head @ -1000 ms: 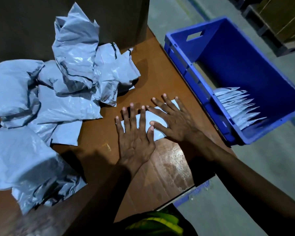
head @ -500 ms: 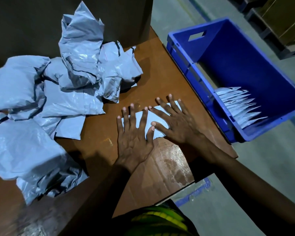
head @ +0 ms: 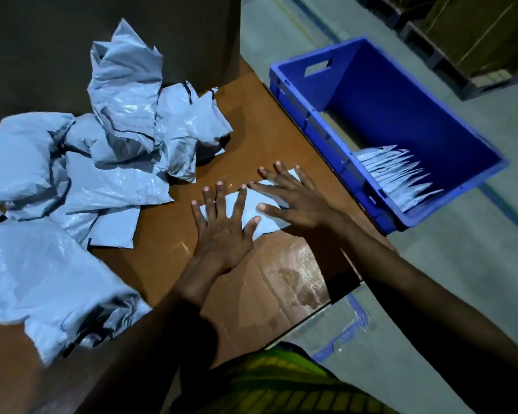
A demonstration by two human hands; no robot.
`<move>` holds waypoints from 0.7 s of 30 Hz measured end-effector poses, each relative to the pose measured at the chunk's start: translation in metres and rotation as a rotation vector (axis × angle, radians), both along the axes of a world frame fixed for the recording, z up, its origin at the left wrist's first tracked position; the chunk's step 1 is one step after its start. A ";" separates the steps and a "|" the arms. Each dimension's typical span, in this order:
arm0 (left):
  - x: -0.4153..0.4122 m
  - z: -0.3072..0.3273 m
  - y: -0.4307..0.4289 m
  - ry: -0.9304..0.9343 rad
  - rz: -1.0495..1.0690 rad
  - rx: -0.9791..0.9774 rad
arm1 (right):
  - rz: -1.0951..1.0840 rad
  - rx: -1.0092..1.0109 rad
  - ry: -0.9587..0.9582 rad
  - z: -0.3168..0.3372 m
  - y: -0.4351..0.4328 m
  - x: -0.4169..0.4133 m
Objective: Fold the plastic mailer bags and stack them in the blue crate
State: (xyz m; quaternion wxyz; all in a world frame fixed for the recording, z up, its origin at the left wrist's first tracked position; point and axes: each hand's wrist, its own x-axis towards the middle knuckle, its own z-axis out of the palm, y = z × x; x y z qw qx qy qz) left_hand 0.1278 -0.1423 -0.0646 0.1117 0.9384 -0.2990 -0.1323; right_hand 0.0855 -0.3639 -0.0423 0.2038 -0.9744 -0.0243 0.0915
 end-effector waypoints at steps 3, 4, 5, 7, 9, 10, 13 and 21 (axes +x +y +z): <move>0.015 0.022 0.003 0.074 -0.042 0.005 | -0.019 0.085 -0.005 0.022 -0.012 0.002; 0.019 0.031 0.002 0.028 -0.048 -0.011 | -0.013 0.016 -0.017 0.028 -0.013 0.003; 0.021 0.040 0.000 -0.014 -0.056 -0.019 | -0.004 -0.049 -0.024 0.034 -0.014 0.004; 0.025 0.059 -0.006 -0.054 -0.063 -0.016 | -0.011 -0.086 -0.020 0.047 -0.015 0.007; 0.025 0.079 -0.011 -0.104 -0.062 -0.041 | -0.029 -0.053 -0.040 0.065 -0.018 0.009; 0.025 0.088 -0.012 -0.165 -0.060 -0.070 | -0.012 -0.052 -0.107 0.074 -0.020 0.009; 0.021 0.098 -0.007 -0.479 -0.035 -0.280 | -0.017 -0.080 -0.467 0.089 -0.027 0.002; -0.019 0.011 0.032 -0.543 -0.081 -0.459 | -0.083 -0.063 -0.411 0.015 -0.007 -0.059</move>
